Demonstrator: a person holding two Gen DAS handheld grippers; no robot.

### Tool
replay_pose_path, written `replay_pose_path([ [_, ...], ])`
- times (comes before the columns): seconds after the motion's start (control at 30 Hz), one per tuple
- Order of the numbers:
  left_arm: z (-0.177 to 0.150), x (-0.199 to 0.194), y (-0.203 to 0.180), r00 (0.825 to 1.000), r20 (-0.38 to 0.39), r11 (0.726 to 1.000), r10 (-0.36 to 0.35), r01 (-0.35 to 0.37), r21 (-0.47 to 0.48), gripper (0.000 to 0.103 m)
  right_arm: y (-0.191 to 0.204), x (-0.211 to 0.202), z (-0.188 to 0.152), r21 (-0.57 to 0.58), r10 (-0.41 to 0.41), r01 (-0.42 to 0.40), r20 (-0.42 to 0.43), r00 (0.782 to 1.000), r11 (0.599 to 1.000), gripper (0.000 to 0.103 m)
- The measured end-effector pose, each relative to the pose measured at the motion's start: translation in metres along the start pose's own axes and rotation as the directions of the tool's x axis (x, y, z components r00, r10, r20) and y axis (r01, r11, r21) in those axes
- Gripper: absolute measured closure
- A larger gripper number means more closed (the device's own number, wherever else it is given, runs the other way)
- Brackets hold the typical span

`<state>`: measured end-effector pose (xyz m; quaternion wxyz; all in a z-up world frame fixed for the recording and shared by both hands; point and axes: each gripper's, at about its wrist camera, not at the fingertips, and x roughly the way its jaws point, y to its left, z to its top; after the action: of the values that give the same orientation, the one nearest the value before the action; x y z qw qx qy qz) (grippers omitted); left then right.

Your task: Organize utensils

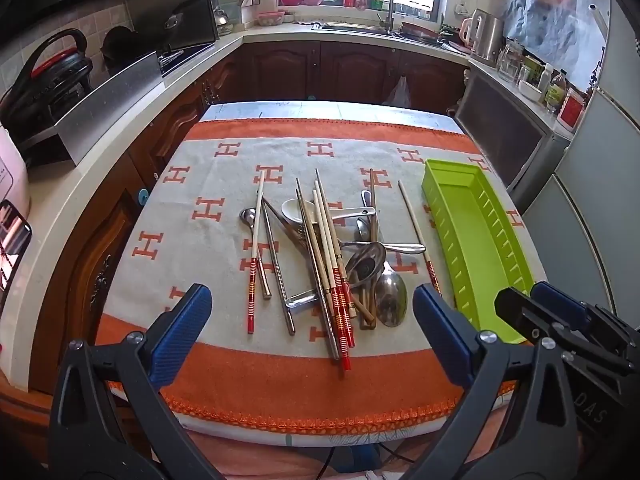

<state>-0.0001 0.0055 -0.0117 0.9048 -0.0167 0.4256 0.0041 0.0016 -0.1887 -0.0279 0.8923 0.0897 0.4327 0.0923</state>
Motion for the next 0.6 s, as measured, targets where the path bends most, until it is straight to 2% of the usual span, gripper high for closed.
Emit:
replay_pose_path([
  [0.6,-0.0008,0.0058,0.0019,1.0,-0.012,1.0,0.0,0.0,-0.004,0.003,0.0013,0.0046,-0.0017,0.004,0.007,-0.007,-0.009,1.0,1.0,0.05],
])
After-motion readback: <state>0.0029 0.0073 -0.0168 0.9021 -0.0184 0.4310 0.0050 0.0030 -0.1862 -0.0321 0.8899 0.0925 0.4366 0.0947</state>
